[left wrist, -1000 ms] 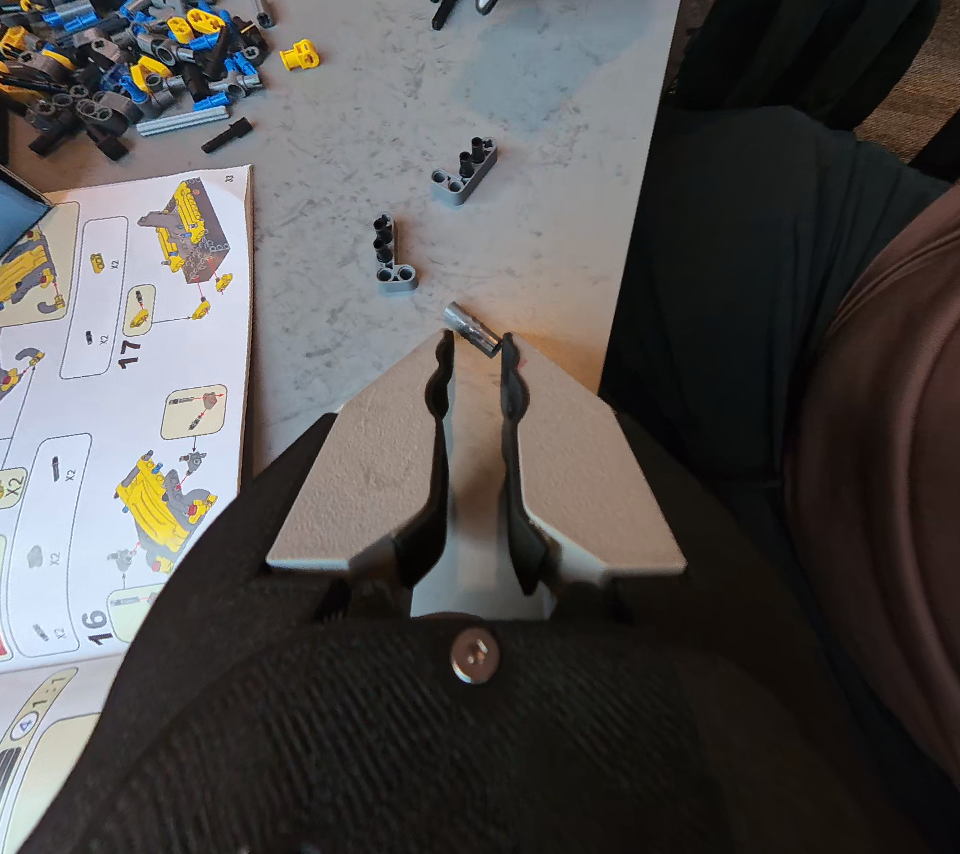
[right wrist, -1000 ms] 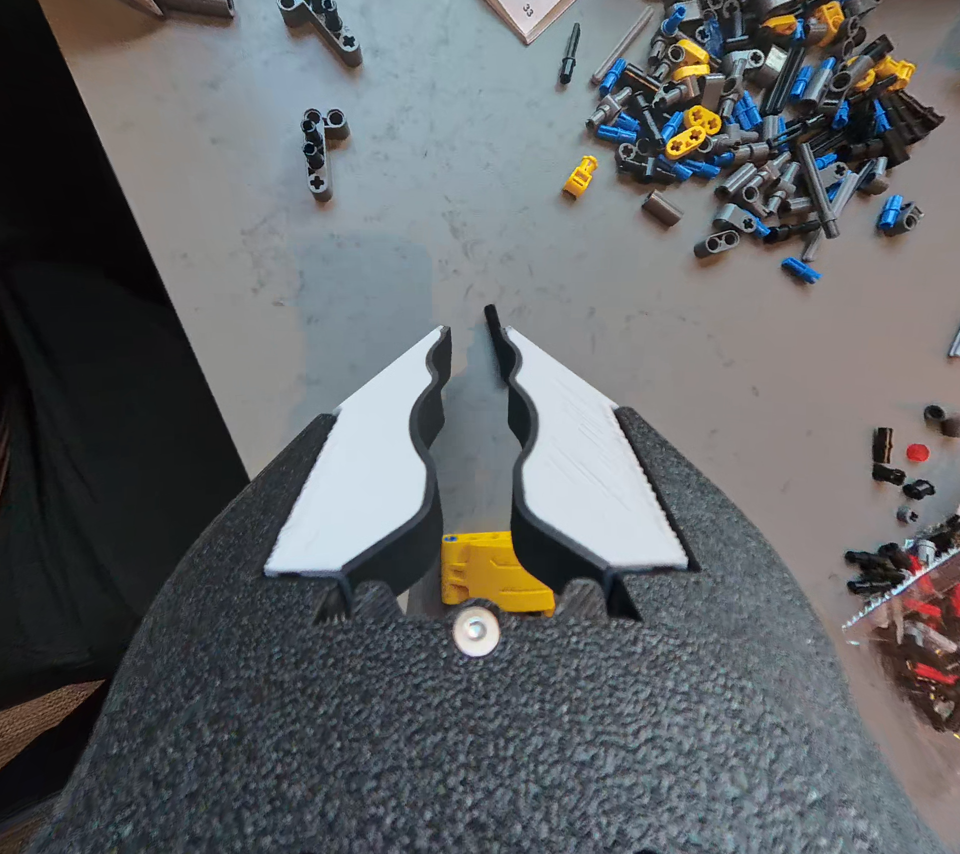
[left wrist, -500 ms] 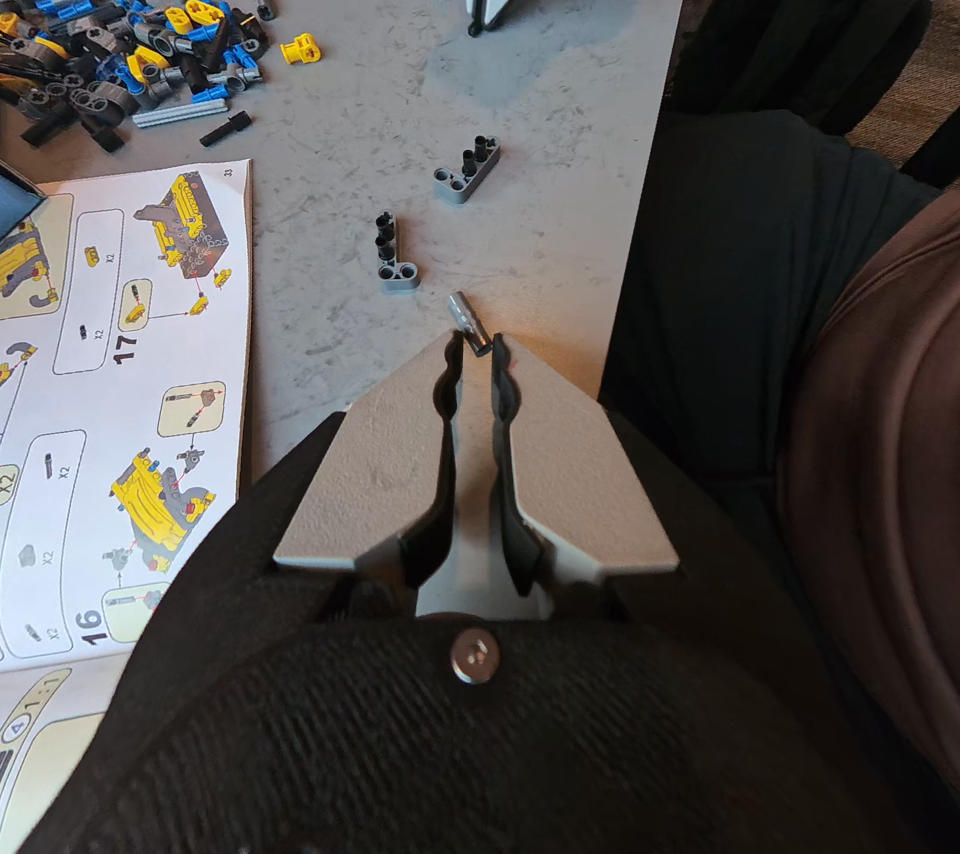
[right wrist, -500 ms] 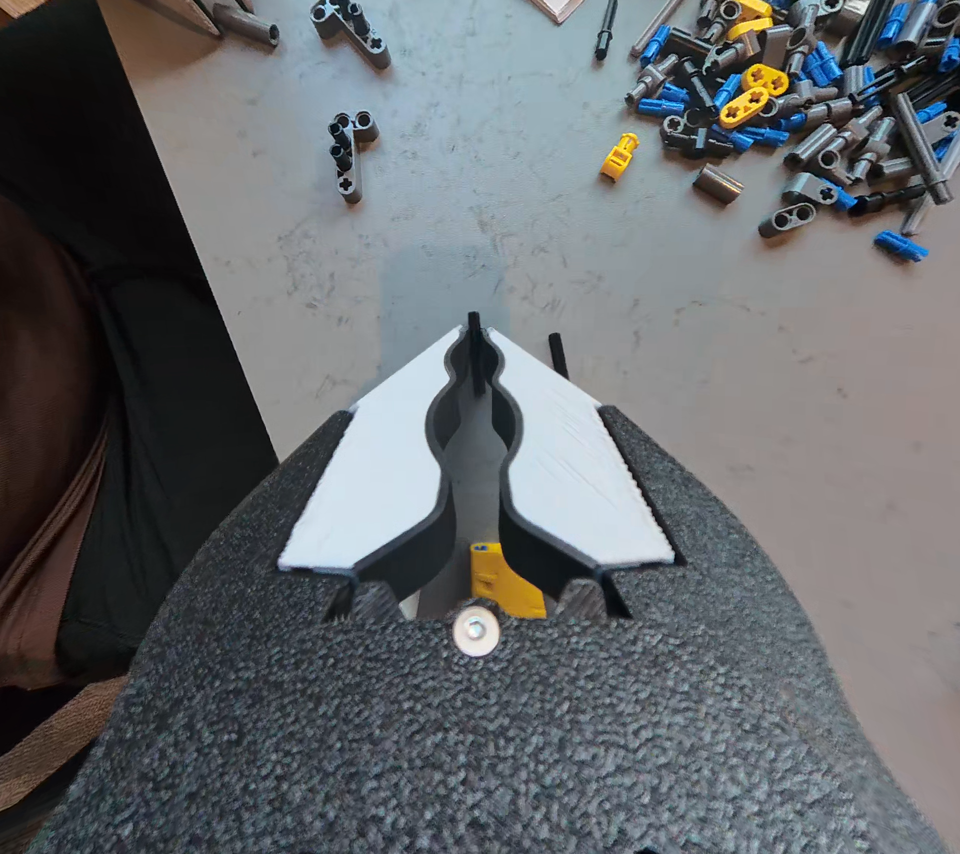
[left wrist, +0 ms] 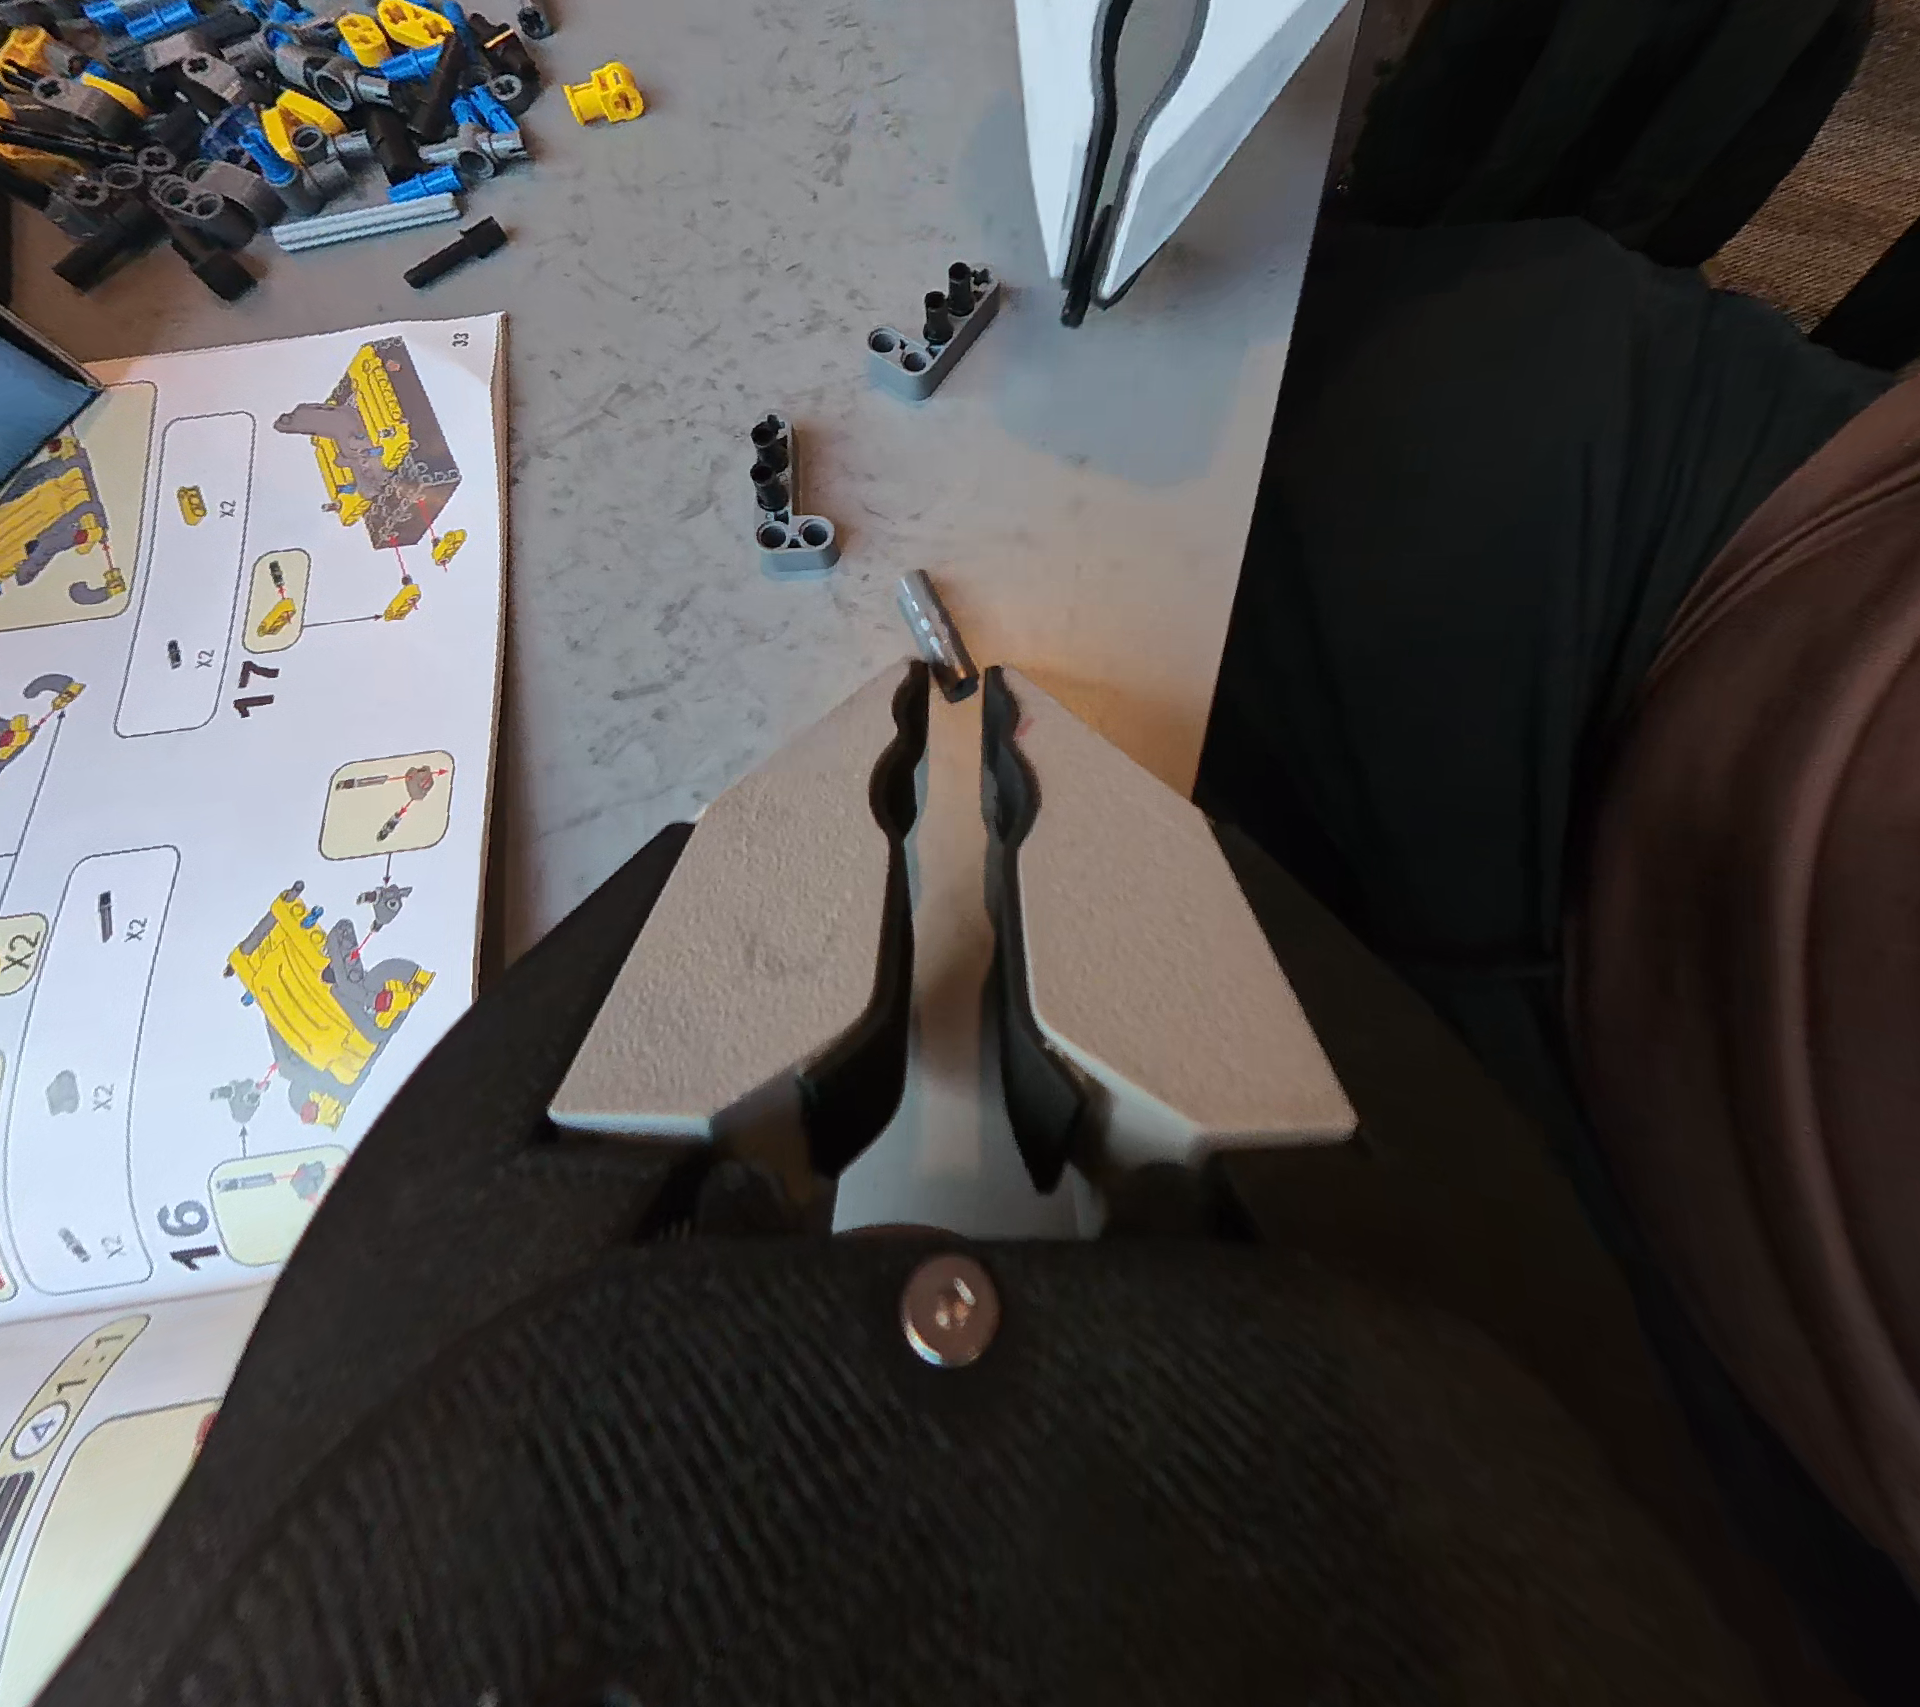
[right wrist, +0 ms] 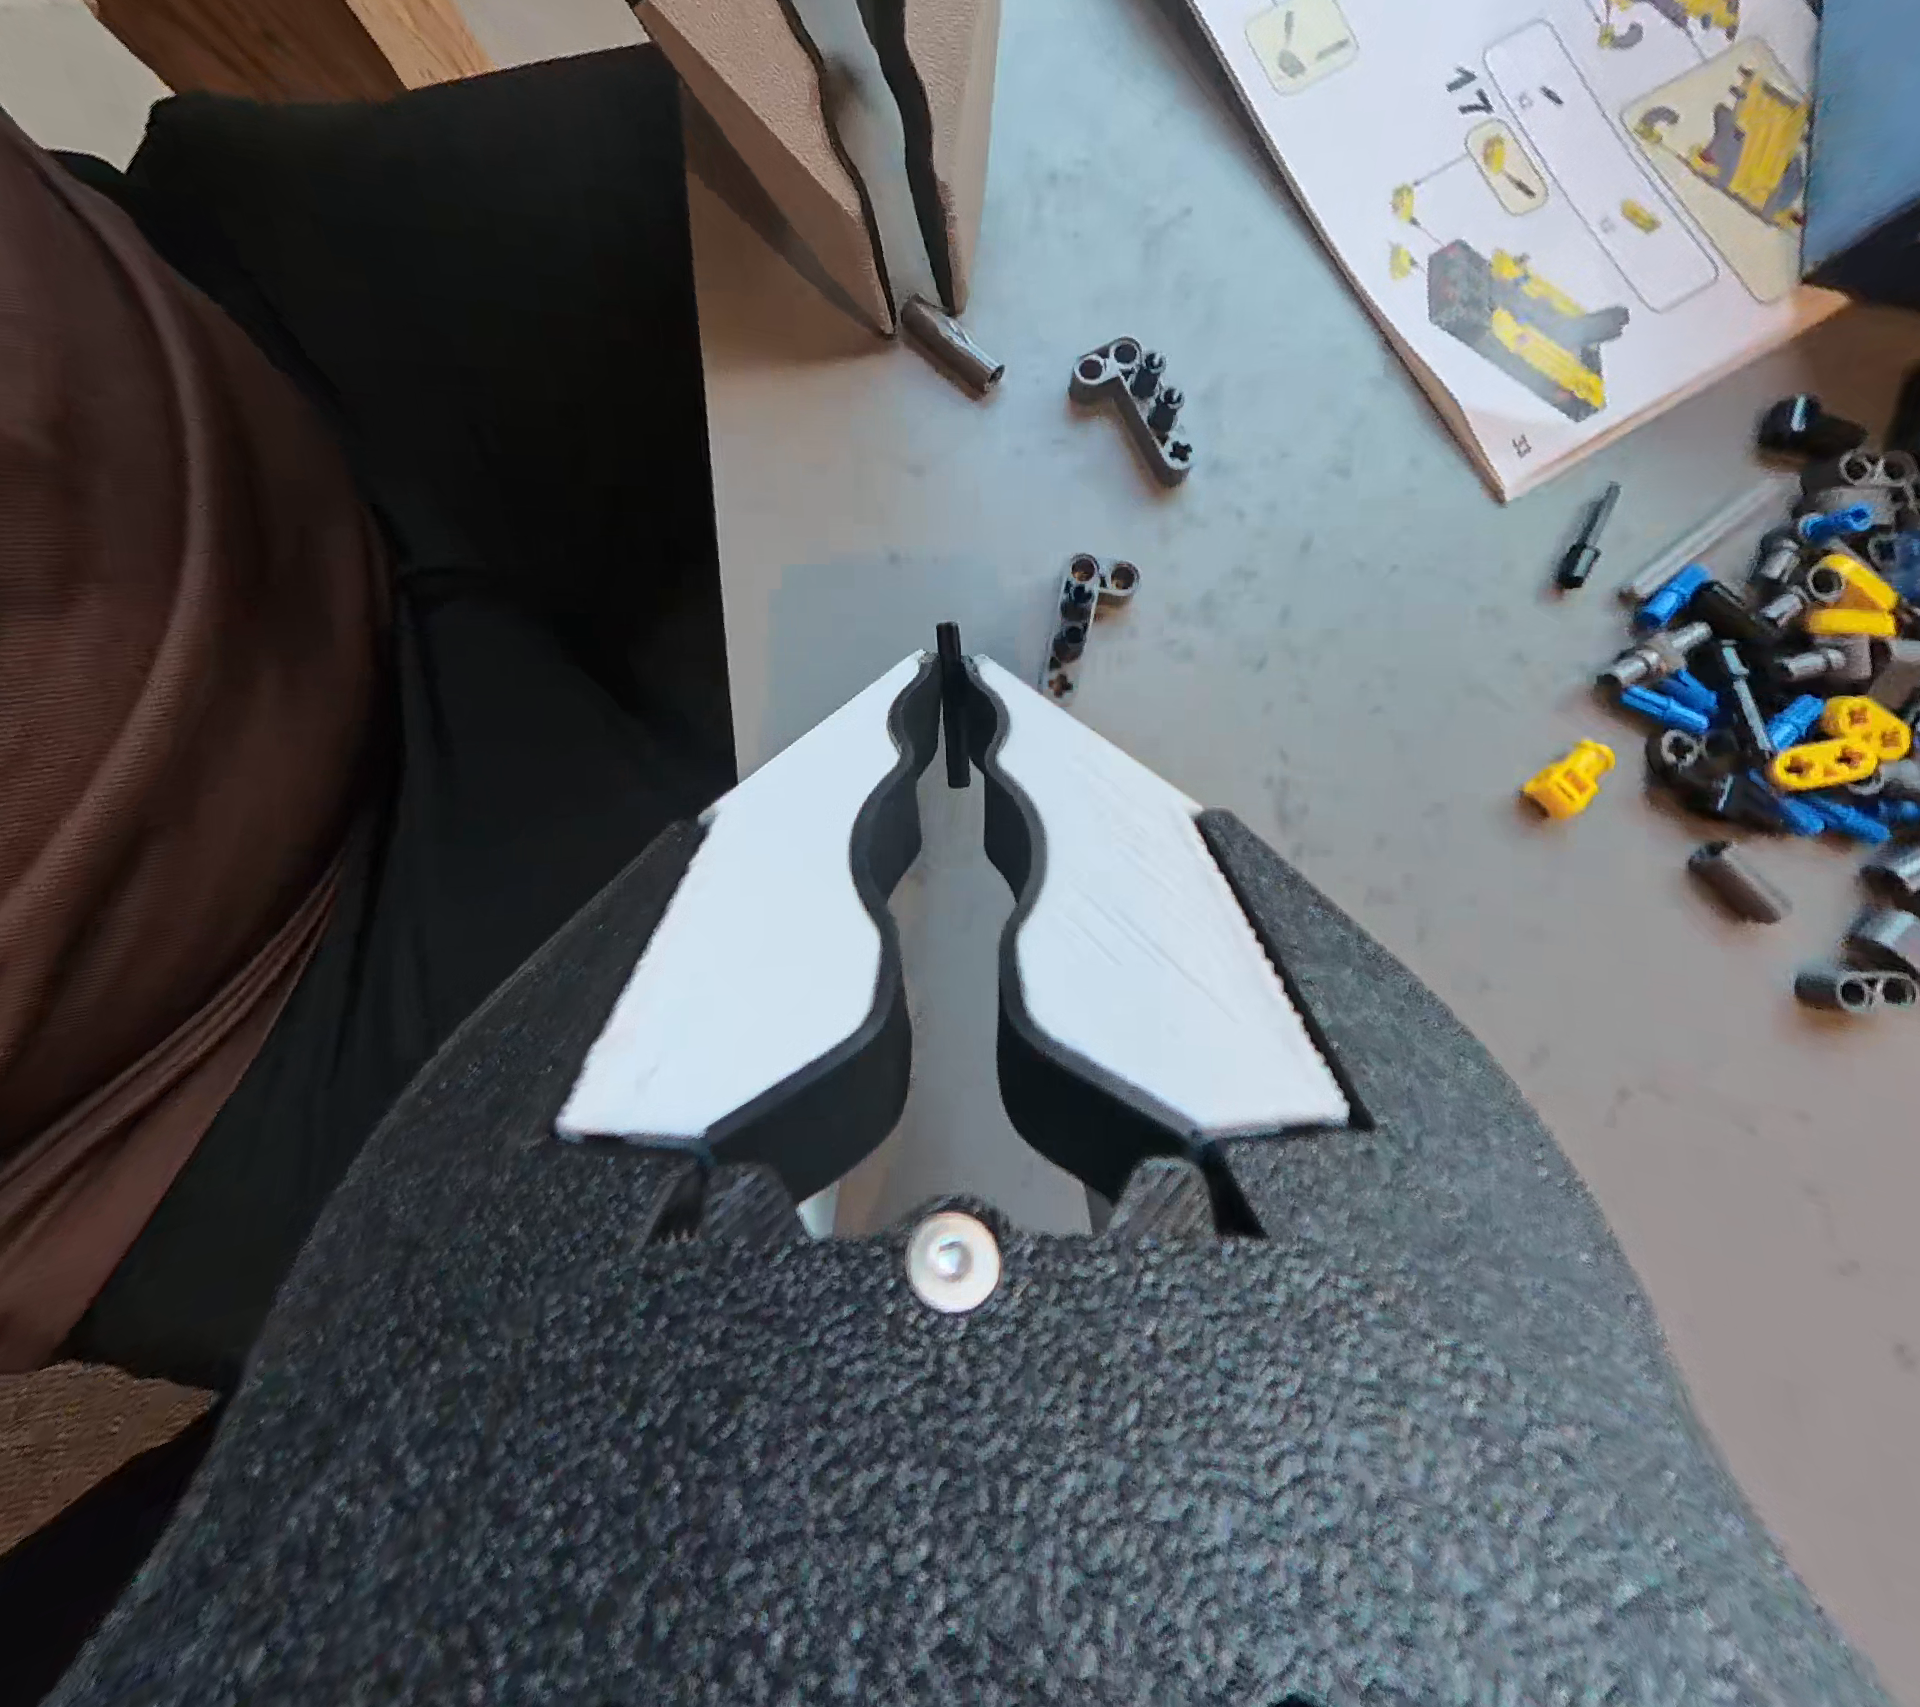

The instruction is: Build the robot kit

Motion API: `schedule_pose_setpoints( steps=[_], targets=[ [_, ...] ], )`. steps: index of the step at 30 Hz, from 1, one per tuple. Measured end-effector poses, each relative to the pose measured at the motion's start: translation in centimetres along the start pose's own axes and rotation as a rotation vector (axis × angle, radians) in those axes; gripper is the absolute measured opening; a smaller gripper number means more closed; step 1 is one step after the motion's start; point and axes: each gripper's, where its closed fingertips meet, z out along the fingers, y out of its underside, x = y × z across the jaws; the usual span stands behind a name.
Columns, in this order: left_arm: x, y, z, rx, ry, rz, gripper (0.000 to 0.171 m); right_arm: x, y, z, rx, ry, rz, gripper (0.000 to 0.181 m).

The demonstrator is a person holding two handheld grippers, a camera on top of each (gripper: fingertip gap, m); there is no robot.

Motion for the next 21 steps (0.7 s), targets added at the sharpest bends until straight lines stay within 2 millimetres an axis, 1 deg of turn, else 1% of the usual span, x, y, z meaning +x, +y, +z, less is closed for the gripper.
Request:
schedule_pose_setpoints(
  steps=[4,8,10,12,14,17,21],
  targets=[
    [0.1,0.2,-0.3,0.001,0.032,-0.037,0.011,-0.3,-0.8,0.5,0.022,-0.024,-0.034,0.003],
    [0.2,0.5,-0.7,0.006,0.068,-0.088,0.014,-0.4,-0.4,1.1,0.012,-0.029,-0.051,0.003],
    [0.1,0.6,-0.9,0.016,0.089,-0.169,0.015,-0.4,-0.4,1.3,0.017,-0.028,-0.052,0.003],
    [-0.2,0.4,-1.0,0.049,0.101,-0.308,0.016,-0.7,-0.3,1.2,0.02,-0.032,-0.057,0.004],
    [-0.7,0.1,-0.9,0.073,0.063,-0.385,0.021,-0.7,-0.2,0.8,0.028,-0.015,-0.074,0.004],
    [-0.4,-0.3,-0.4,0.062,0.026,-0.355,0.023,-0.7,0.2,0.2,0.043,-0.02,-0.056,0.007],
    [0.0,-1.1,0.6,0.061,0.014,-0.35,0.022,-0.9,0.9,0.1,0.031,-0.025,-0.072,0.009]
  ],
)
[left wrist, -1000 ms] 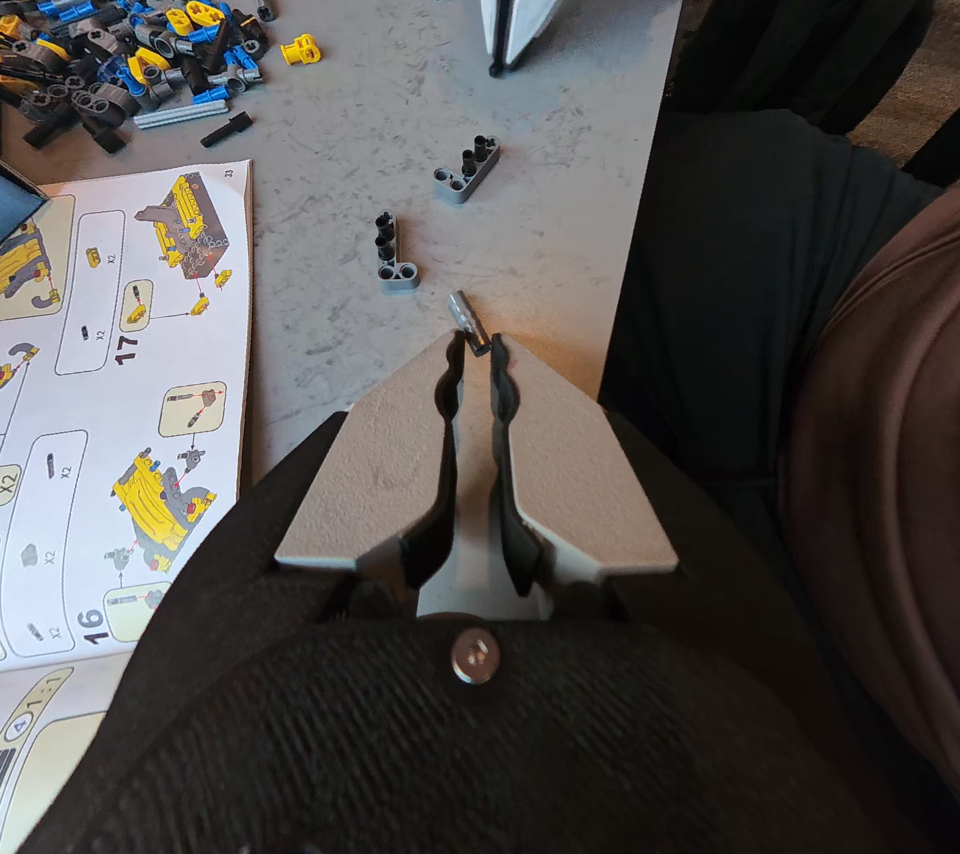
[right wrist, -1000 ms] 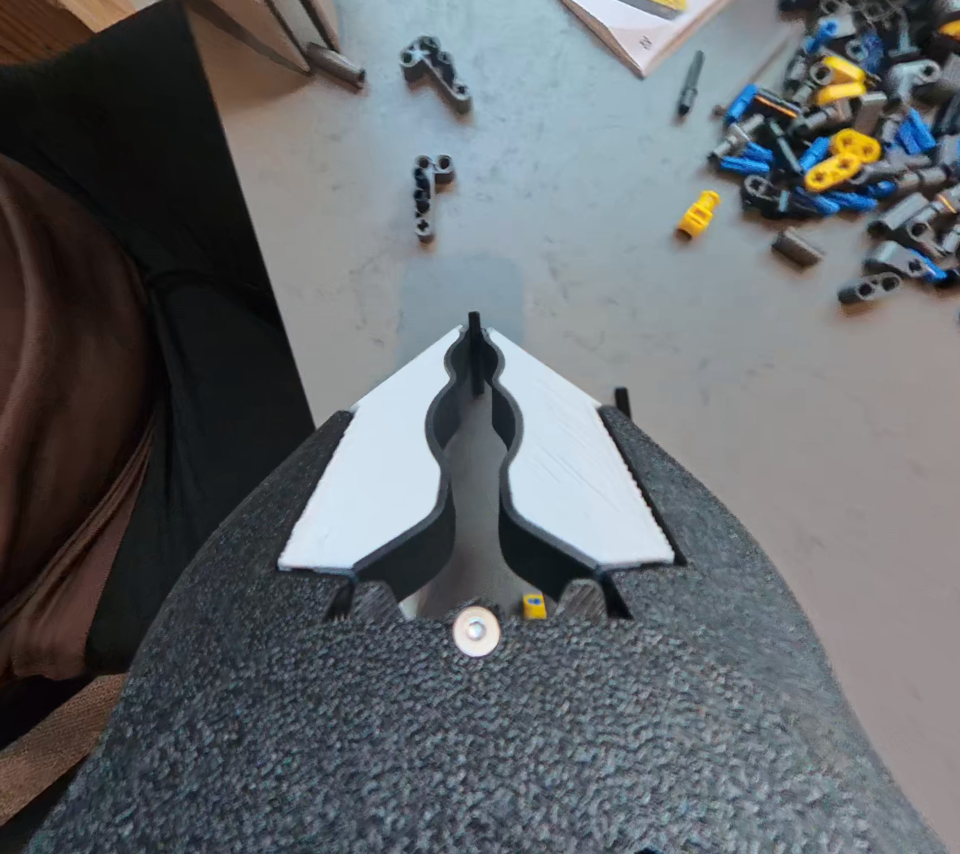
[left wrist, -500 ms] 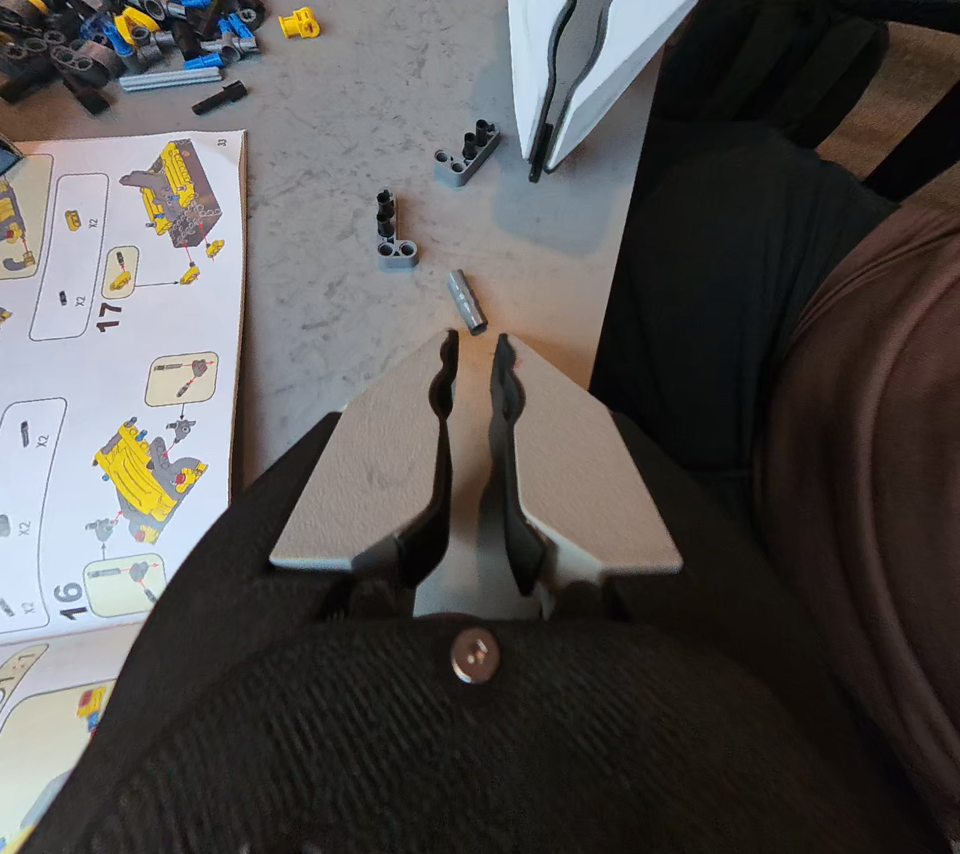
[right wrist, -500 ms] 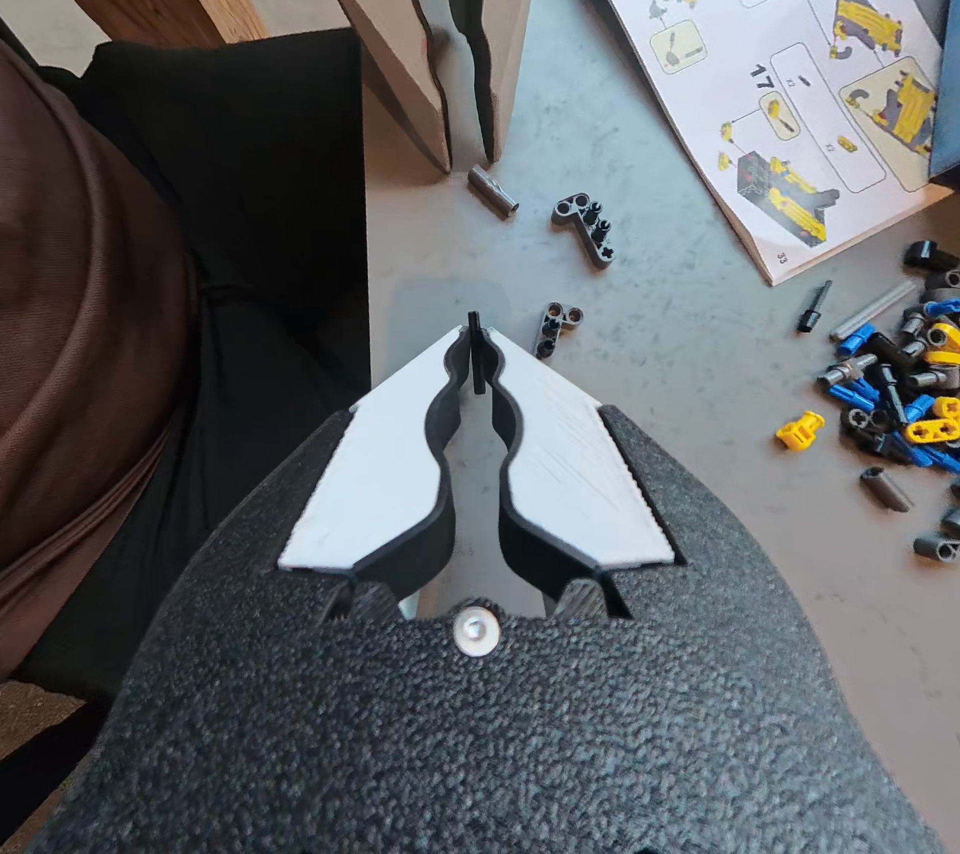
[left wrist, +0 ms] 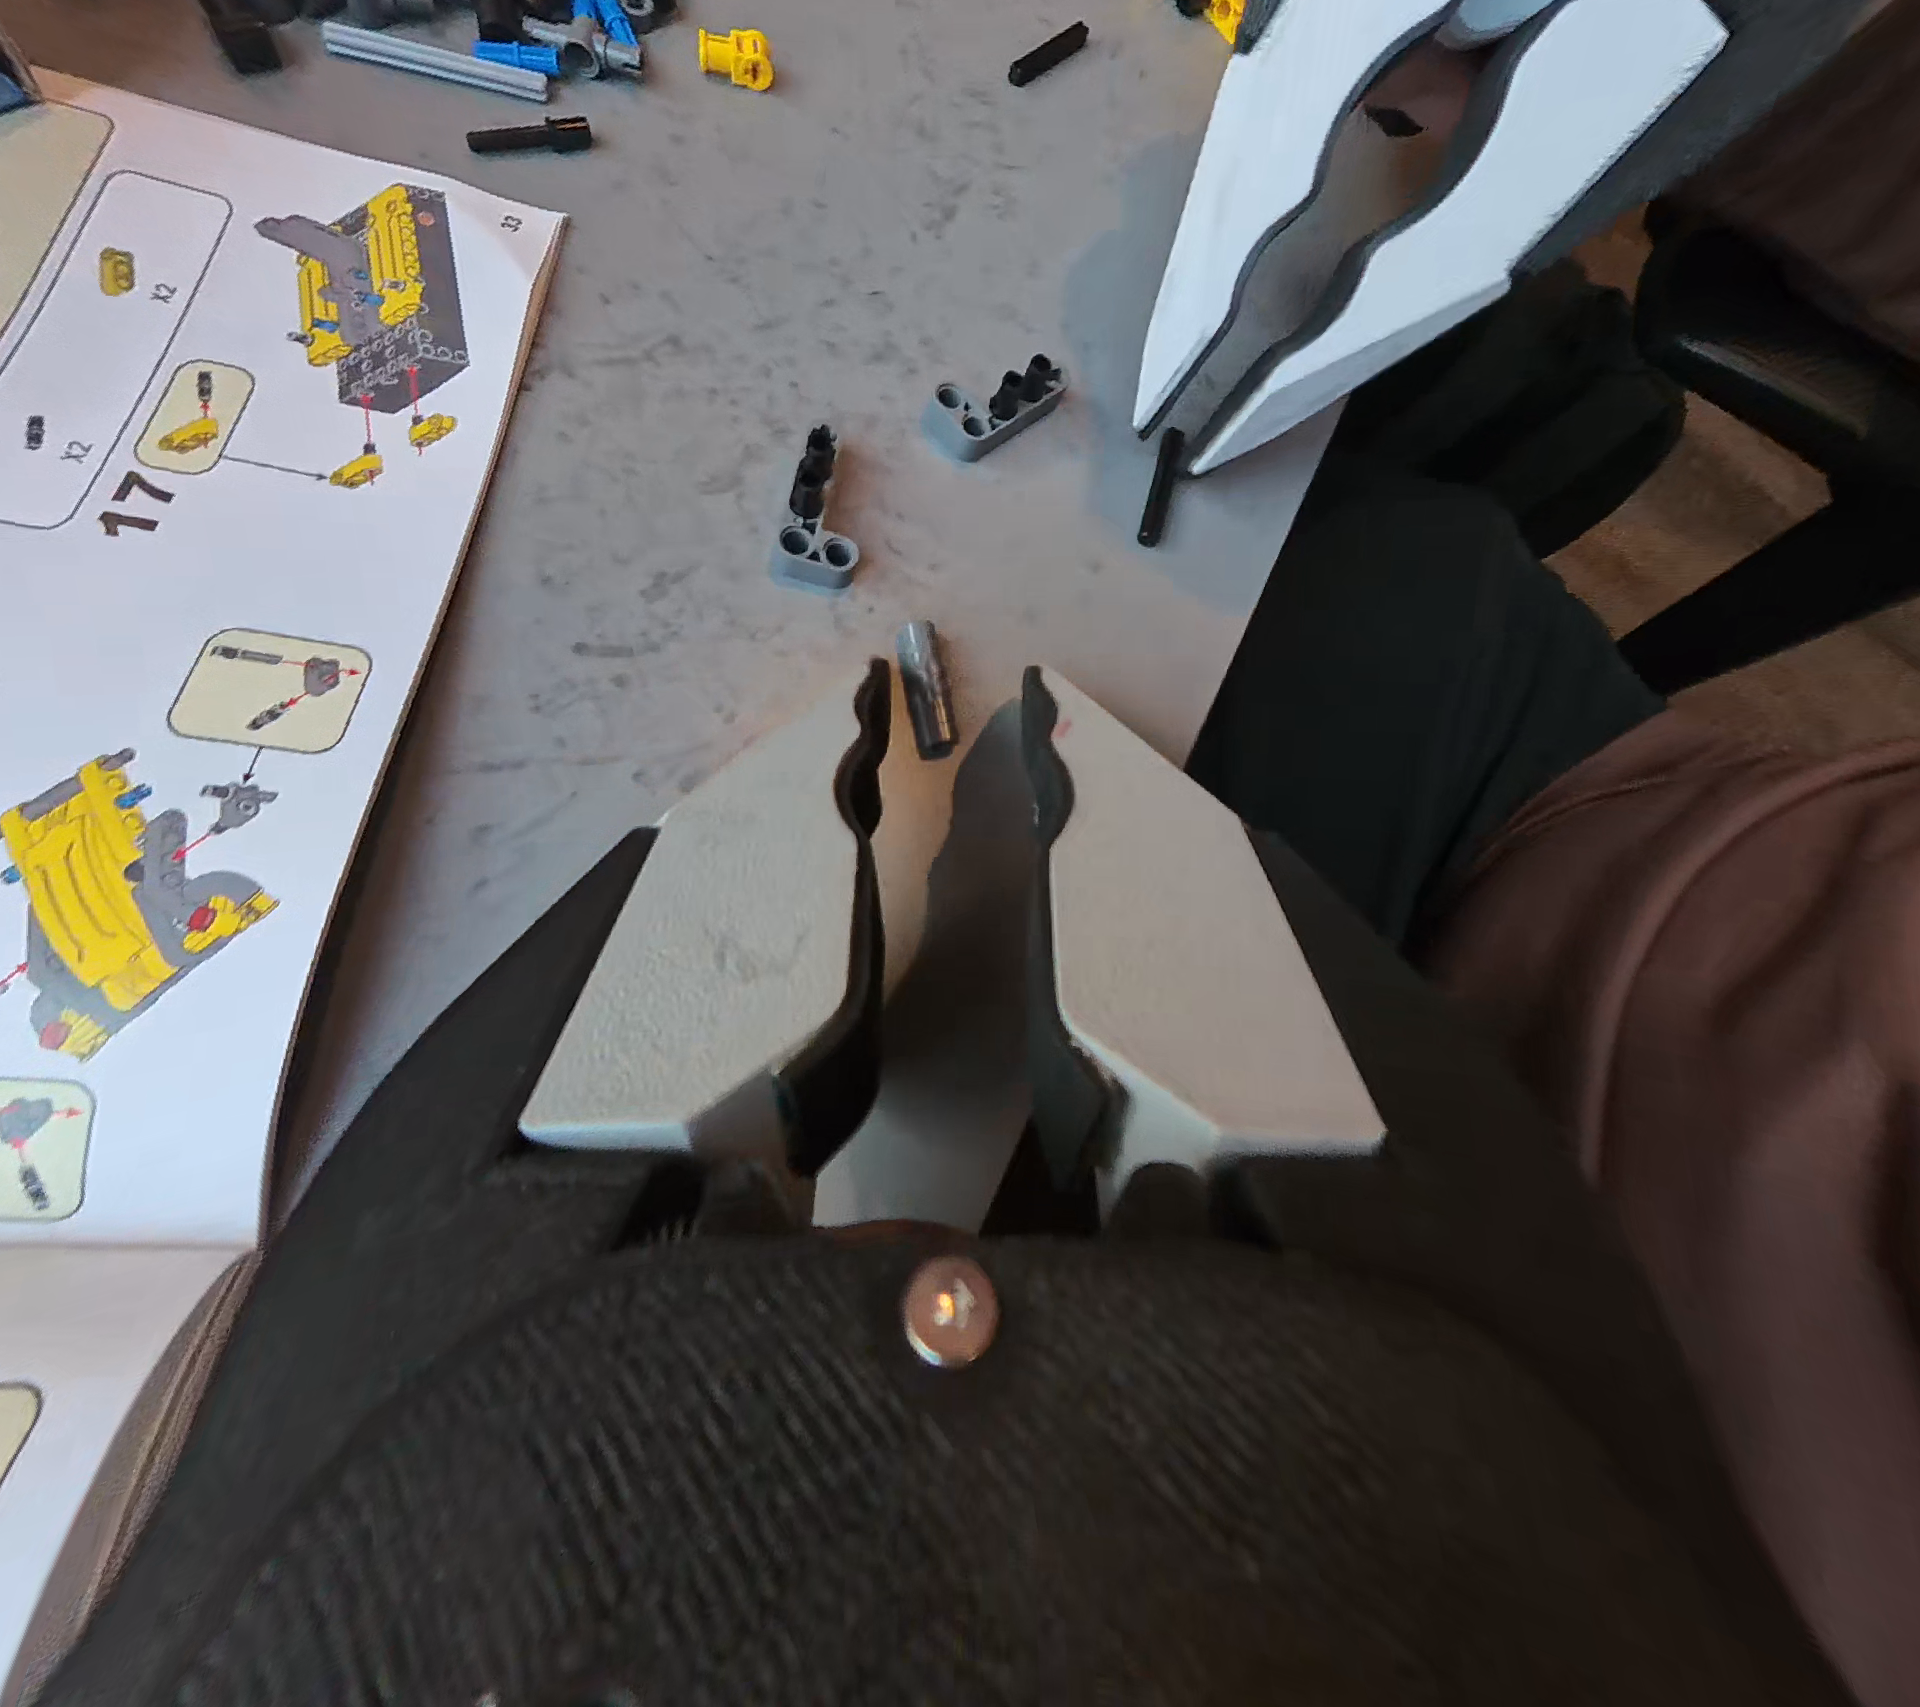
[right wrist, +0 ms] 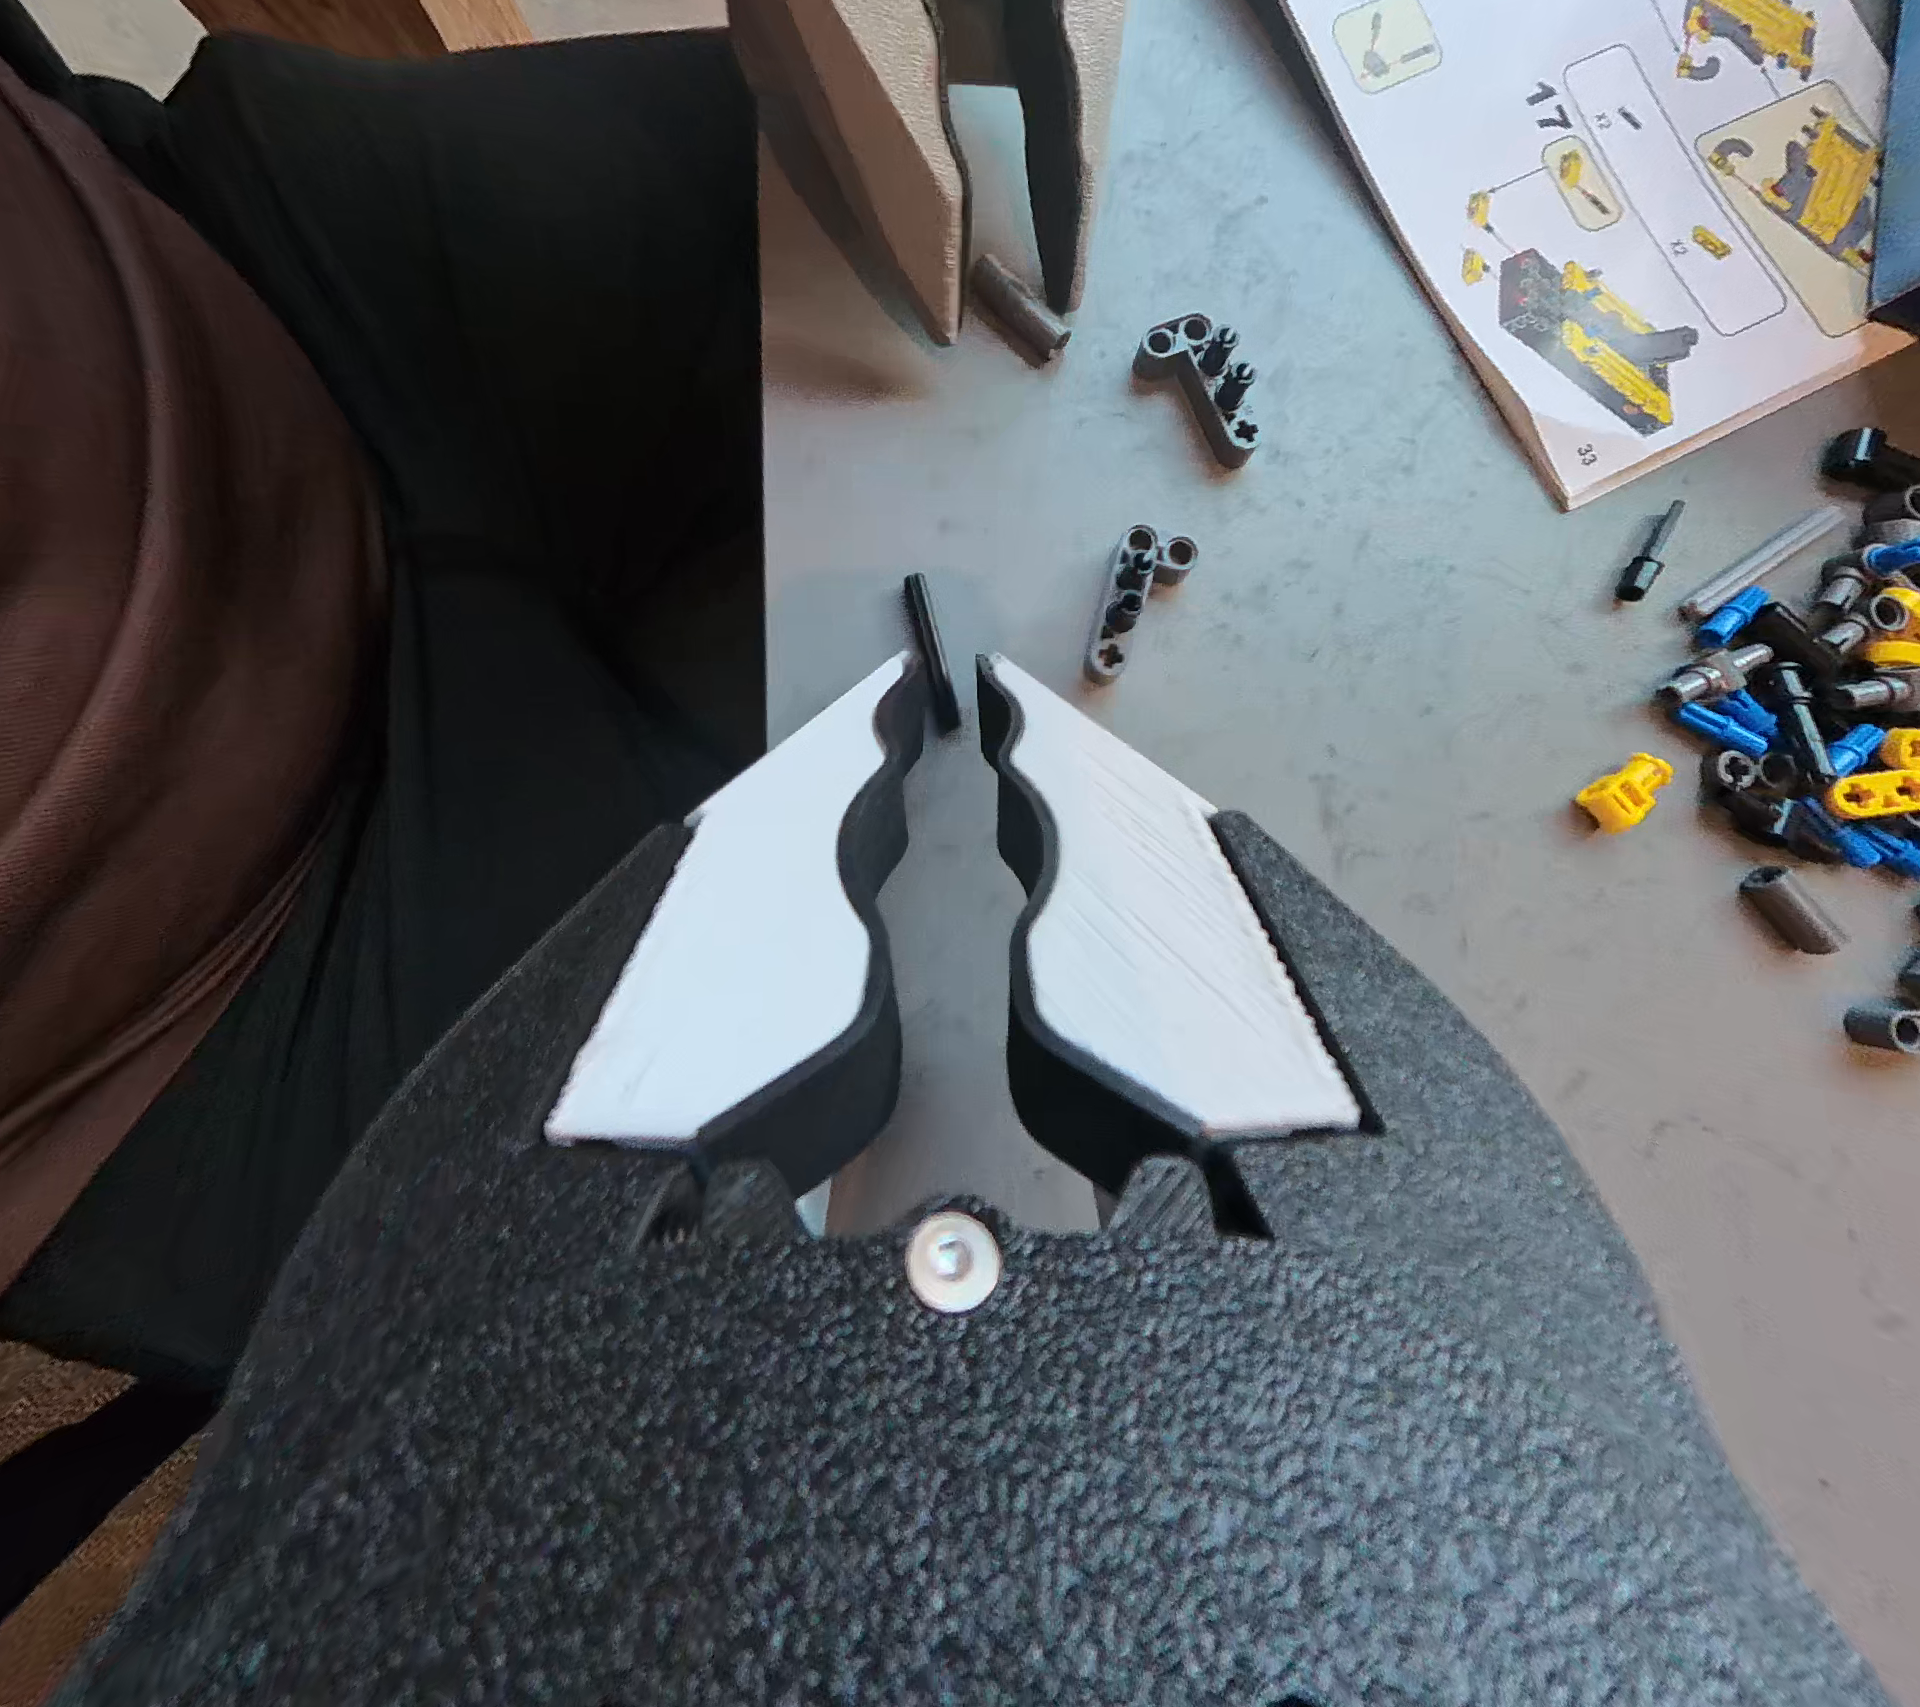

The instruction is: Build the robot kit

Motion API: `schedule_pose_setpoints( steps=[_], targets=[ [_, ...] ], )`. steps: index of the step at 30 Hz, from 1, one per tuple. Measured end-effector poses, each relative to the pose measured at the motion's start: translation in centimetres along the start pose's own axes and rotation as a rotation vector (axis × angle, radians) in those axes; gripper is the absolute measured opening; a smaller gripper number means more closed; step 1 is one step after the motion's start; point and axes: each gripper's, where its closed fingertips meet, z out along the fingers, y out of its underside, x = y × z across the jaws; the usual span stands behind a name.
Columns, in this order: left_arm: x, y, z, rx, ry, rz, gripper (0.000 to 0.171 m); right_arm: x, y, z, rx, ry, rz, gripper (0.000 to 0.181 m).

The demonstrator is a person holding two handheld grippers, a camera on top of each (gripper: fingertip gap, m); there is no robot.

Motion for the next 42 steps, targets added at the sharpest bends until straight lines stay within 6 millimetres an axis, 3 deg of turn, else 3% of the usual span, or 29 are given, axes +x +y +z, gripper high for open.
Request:
schedule_pose_setpoints(
  steps=[4,8,12,20,42],
  targets=[
    [-0.1,0.0,0.4,-0.016,-0.02,0.034,0.004,-0.6,0.2,0.4,0.012,-0.041,0.014,0.004],
    [0.5,0.4,0.3,-0.033,0.034,0.082,0.003,-0.8,-0.3,0.8,0.051,-0.095,0.09,0.003],
    [2.0,1.1,0.1,-0.061,0.126,0.188,0.004,-0.9,-1.0,1.4,0.052,-0.067,0.063,0.003],
    [2.5,1.3,0.0,-0.073,0.164,0.204,0.004,-1.4,-2.7,2.8,0.056,-0.02,-0.044,0.003],
    [2.7,1.6,-0.2,-0.085,0.198,0.201,0.004,-1.5,-2.8,3.0,0.06,-0.038,-0.032,0.003]
  ],
)
